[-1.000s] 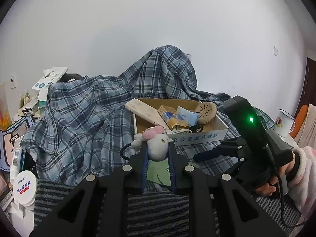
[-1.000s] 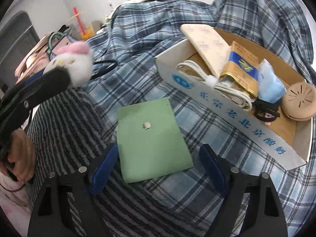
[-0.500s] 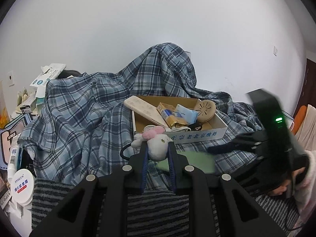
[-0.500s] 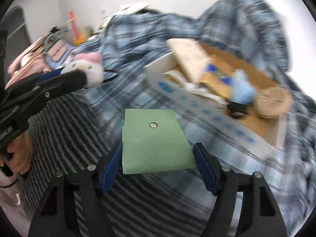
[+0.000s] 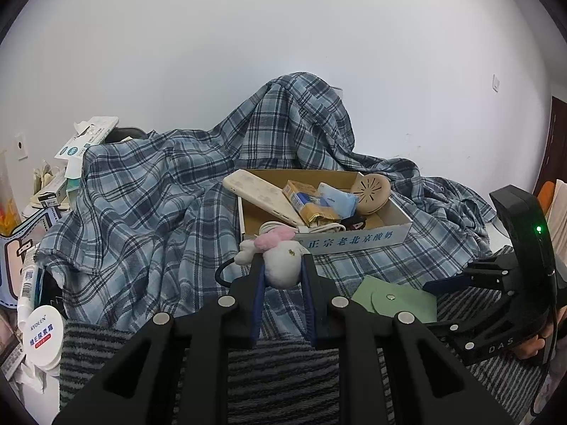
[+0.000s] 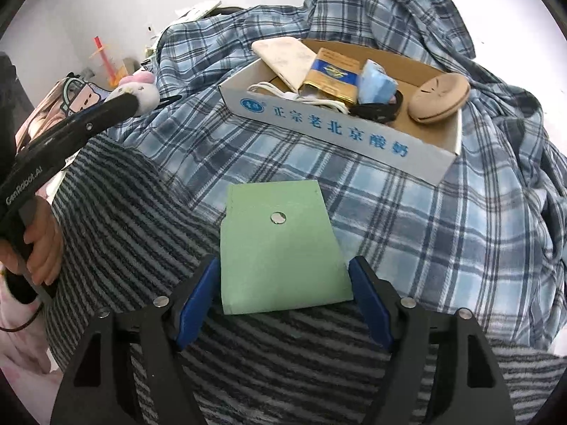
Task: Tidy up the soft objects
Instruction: 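Grasp the green felt pouch with the right tool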
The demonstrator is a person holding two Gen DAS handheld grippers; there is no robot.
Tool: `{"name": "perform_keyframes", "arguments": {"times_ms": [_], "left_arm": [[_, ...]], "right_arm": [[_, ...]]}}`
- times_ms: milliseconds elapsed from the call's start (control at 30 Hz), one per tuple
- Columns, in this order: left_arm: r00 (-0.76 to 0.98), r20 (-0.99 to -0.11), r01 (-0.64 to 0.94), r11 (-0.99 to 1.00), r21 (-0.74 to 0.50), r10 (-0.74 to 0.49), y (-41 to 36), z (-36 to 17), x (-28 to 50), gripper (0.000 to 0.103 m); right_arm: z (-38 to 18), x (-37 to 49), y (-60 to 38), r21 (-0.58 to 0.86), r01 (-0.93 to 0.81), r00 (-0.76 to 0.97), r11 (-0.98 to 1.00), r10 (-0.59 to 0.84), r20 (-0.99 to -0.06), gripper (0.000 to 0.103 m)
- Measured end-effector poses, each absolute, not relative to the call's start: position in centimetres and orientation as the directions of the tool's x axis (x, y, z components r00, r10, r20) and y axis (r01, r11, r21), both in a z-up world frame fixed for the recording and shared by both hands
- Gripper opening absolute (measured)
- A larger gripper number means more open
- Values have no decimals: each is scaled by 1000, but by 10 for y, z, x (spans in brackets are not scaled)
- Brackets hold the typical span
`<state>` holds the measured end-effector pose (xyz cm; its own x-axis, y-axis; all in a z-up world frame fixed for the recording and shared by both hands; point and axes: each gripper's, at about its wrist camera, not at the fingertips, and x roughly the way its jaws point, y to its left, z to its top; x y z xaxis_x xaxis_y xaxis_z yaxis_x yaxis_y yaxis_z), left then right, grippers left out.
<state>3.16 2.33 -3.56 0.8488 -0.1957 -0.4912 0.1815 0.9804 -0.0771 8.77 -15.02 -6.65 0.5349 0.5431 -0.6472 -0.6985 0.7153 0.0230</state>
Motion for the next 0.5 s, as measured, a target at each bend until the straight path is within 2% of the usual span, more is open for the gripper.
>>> {"name": "perform_keyframes", "arguments": {"times_ms": [200,300,367,433,500], "left_arm": [[846,-495,182,980,-79,-197,24,-36,32,20],[846,-495,182,980,-79,-197,24,-36,32,20],[849,-491,181,980,-77,-196,25,-36,32,20],[855,-481,180,981,-76,-194,25,-35,31,20],[858,-476,178,981,-73,-191,25,-35,29,20]], "right_arm": [[-68,99,-142,20,-684,538,729,523,-661,76],[-69,98,-141,-6,-671,563,742,503,-656,72],[-68,95,-143,-39,-639,614,768,479,-628,71],[-66,86,-147,-108,-579,701,808,426,-572,71],[-62,76,-154,-119,-528,759,841,405,-511,71]]}}
